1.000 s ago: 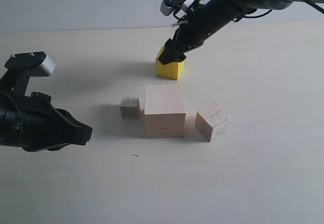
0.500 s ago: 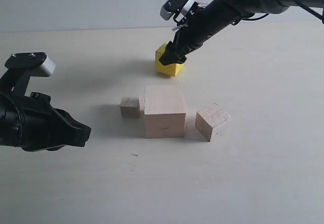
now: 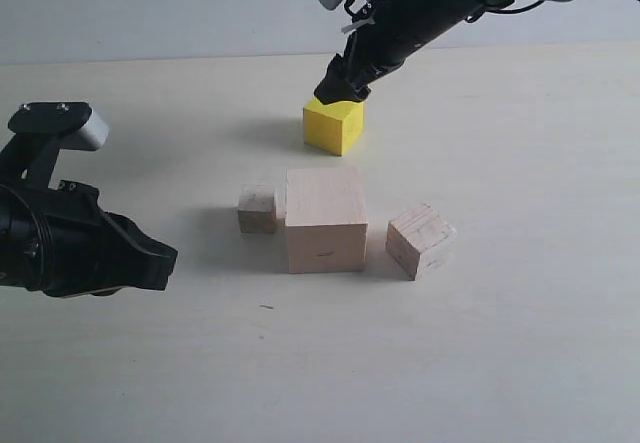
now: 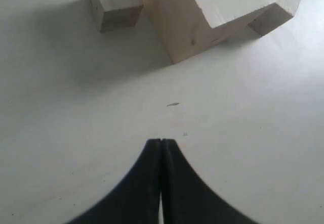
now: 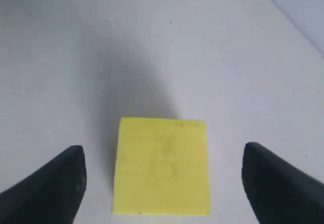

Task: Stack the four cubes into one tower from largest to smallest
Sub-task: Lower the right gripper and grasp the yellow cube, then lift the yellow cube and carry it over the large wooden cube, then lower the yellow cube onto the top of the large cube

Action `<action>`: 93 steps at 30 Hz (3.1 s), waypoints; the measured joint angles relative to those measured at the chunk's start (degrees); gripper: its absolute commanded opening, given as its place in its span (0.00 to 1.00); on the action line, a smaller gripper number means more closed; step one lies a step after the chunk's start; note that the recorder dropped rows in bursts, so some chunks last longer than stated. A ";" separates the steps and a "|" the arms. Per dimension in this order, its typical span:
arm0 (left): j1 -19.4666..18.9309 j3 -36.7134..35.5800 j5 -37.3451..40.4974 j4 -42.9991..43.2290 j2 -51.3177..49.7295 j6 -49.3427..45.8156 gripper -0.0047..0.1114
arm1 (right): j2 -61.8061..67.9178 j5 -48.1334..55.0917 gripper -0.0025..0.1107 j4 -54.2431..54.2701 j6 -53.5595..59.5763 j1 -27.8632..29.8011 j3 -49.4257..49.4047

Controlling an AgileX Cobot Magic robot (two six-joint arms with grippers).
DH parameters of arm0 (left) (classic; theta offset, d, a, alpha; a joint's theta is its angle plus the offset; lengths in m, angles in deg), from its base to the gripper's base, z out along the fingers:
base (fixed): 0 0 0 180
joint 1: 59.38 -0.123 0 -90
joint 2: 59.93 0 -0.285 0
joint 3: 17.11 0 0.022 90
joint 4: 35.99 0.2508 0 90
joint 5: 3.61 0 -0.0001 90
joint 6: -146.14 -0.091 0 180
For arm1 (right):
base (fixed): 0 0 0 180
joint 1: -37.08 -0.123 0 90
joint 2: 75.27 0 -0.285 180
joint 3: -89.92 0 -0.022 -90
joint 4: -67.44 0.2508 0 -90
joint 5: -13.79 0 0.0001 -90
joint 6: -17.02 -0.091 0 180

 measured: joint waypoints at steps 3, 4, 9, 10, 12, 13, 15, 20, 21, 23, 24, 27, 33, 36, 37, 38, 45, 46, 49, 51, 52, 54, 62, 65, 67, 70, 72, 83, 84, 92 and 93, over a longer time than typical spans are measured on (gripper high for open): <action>0.00 0.00 0.00 0.10 0.00 0.00 0.04 | 1.23 -0.68 0.72 0.37 0.00 0.00 0.00; 0.00 0.00 0.00 0.10 0.00 0.00 0.04 | 1.78 -0.78 0.72 0.55 0.00 0.00 0.00; 0.00 0.00 0.00 0.10 0.00 0.00 0.04 | 4.13 -1.43 0.72 1.94 0.00 0.00 0.00; 0.00 0.00 0.00 0.10 0.00 0.00 0.04 | 4.60 -1.51 0.72 2.07 0.00 0.00 0.00; 0.00 0.00 0.00 0.10 0.00 0.00 0.04 | 5.22 -1.77 0.71 2.30 0.00 0.00 0.00; 0.00 0.00 0.00 0.10 0.00 0.00 0.04 | 5.45 -2.00 0.71 2.30 0.00 0.00 0.00; 0.00 0.00 0.00 0.10 0.00 0.00 0.04 | 5.81 -2.29 0.66 2.42 0.00 0.00 0.00; 0.00 0.00 0.11 0.10 0.00 0.00 0.04 | 6.19 -2.51 0.24 2.52 0.00 0.00 0.00; 0.00 0.00 0.11 0.10 0.00 0.00 0.04 | 6.19 -2.51 0.14 2.52 0.00 0.00 0.00; 0.00 0.00 0.22 0.10 0.00 0.00 0.04 | 5.70 -1.38 0.03 1.54 -0.34 0.00 0.00; 0.00 0.00 0.22 0.10 0.00 0.00 0.04 | 4.92 -0.77 0.03 0.90 -0.85 0.00 0.00; 0.00 0.00 0.22 0.10 0.00 0.00 0.04 | 1.55 1.09 0.02 -3.05 -4.43 0.00 -0.28; 0.00 0.00 0.22 0.10 0.00 0.00 0.04 | -8.78 7.03 0.02 -10.76 -16.04 0.00 -0.28; 0.00 0.00 0.22 -0.01 0.00 0.00 0.04 | -12.84 11.21 0.02 -11.66 -22.32 0.00 -0.28; 0.00 0.00 0.22 -0.01 0.00 0.00 0.04 | -13.92 12.20 0.02 -11.94 -24.25 -0.11 -0.28; 0.00 0.00 0.00 -0.01 0.00 0.00 0.04 | -14.88 13.08 0.02 -12.36 -26.24 -0.26 -0.28; 0.00 0.00 -3.46 -1.12 0.00 0.00 0.04 | -20.34 17.32 0.02 -15.92 -42.07 -3.88 -2.02; 0.00 0.00 -3.74 -1.60 0.00 0.00 0.04 | -21.12 16.65 0.02 -16.29 -44.54 -4.31 -3.52; 0.00 0.00 -4.38 -2.23 0.00 0.12 0.04 | -24.71 11.12 0.02 -16.63 -50.72 -5.41 -10.19; 0.00 0.00 -4.49 -2.51 0.00 0.12 0.04 | -28.31 7.21 0.02 -17.17 -54.41 -6.44 -16.01; 0.00 0.00 -4.61 -2.78 0.00 0.12 0.04 | -29.90 6.14 0.02 -17.30 -56.32 -7.07 -18.25; 0.00 0.00 -4.71 -3.44 0.00 0.12 0.04 | -33.95 4.59 0.02 -17.41 -59.75 -9.10 -23.12; 0.00 0.00 -5.08 -5.32 0.00 0.12 0.04 | -40.01 3.19 0.02 -33.37 -82.97 -19.38 -29.26; 0.00 0.00 -5.08 -5.46 0.00 0.12 0.04 | -39.65 3.33 0.02 -41.01 -93.69 -22.23 -29.26; 0.00 0.00 -5.08 -5.46 0.00 0.12 0.04 | -39.22 3.20 0.02 -43.09 -97.98 -23.75 -29.26; 0.00 0.00 -5.16 -5.46 0.00 0.12 0.04 | -38.20 2.22 0.02 -44.37 -102.40 -26.14 -29.26; 0.00 0.00 -5.16 -5.46 0.00 0.12 0.04 | -36.85 2.03 0.02 -44.63 -104.78 -27.20 -29.26; 0.00 0.00 -1.60 -7.22 0.00 0.12 0.04 | -32.33 2.68 0.02 -58.92 -121.19 -28.01 -29.26; 0.00 0.00 -1.50 -7.54 0.00 0.12 0.04 | -32.45 2.92 0.02 -60.34 -122.11 -28.11 -29.26; 0.00 -0.25 -0.93 -9.85 0.00 0.12 0.04 | -32.15 8.26 0.02 -78.02 -136.94 -37.51 -29.41; 0.00 -0.36 -0.55 -9.85 0.00 0.12 0.04 | -32.15 9.53 0.02 -80.67 -139.72 -38.81 -29.46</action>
